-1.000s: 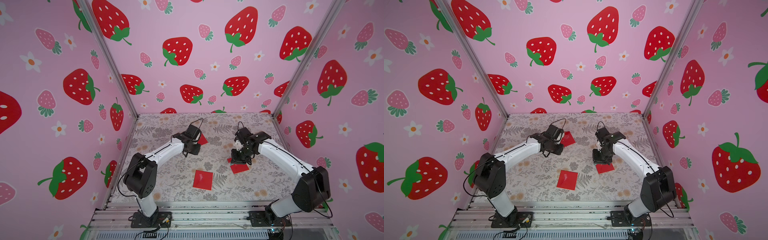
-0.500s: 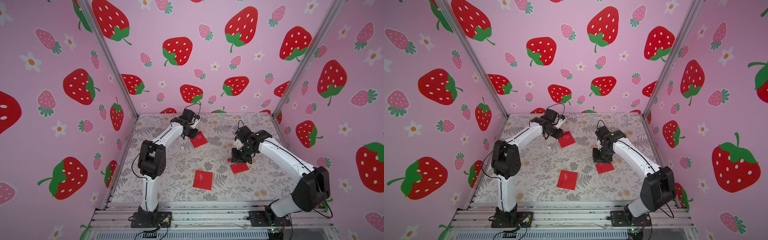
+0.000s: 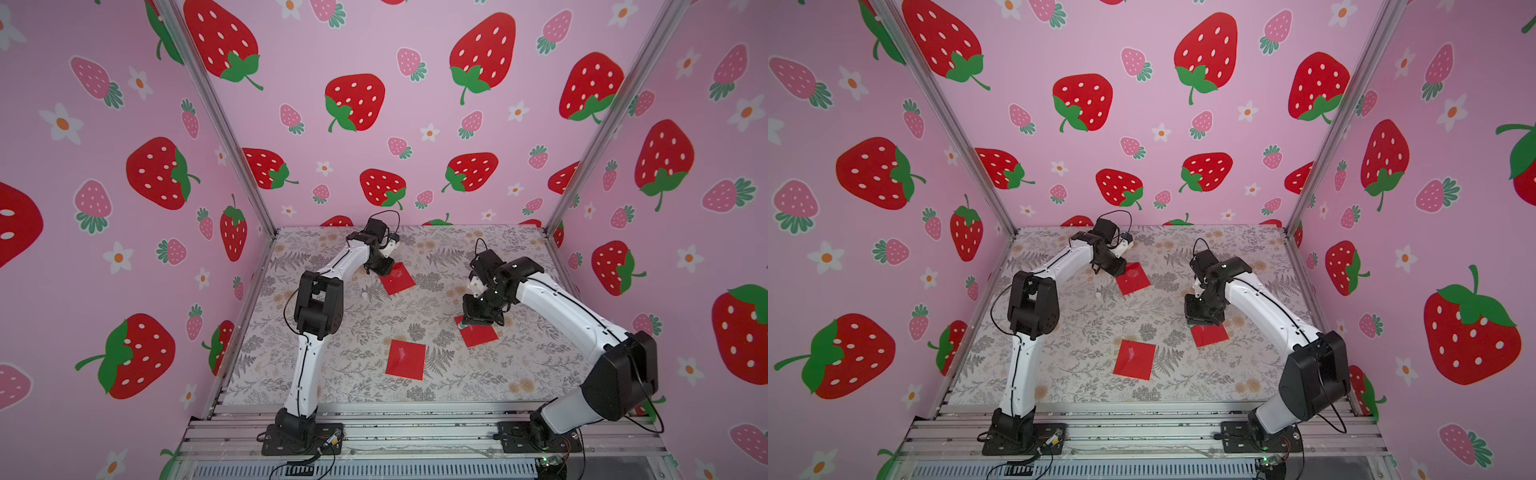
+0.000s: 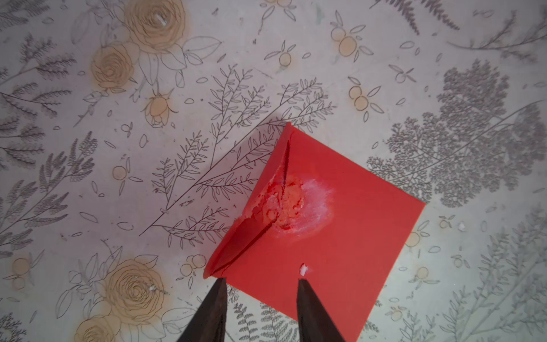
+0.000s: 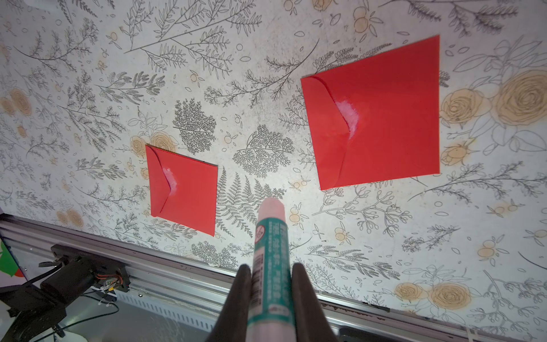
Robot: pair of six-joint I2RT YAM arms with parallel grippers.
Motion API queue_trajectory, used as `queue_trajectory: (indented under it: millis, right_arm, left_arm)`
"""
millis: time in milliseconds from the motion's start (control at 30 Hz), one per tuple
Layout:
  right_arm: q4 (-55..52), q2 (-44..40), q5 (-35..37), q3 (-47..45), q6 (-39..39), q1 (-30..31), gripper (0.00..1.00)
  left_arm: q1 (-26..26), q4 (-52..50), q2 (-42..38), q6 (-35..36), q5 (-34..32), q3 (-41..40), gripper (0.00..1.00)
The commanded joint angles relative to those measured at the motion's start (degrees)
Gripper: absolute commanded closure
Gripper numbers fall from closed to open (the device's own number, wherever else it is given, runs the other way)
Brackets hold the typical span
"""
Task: Seal the envelope with a glue stick
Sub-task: Move the envelope to the center of the board.
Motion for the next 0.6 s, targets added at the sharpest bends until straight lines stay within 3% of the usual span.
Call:
queue_trajectory:
  millis: [0, 300, 567]
  right_arm:
    - [-2.19, 1.10, -0.16, 1.78, 0.92, 1.13, 1.00]
    - [-3.05, 1.33, 0.69, 2.20, 2.18, 2.76, 1.00]
    - [-3.53, 2.51, 1.04, 3.46, 2.45, 4.03, 1.00]
  left_arm:
    - [-0.09, -2.67, 1.76, 0.54, -0.72, 4.51, 0.61]
    - [0.15, -2.08, 3.86, 0.01, -3.49, 6.50, 0.64]
    - [0.51, 0.73, 1.19, -1.33, -2.62, 4.76, 0.62]
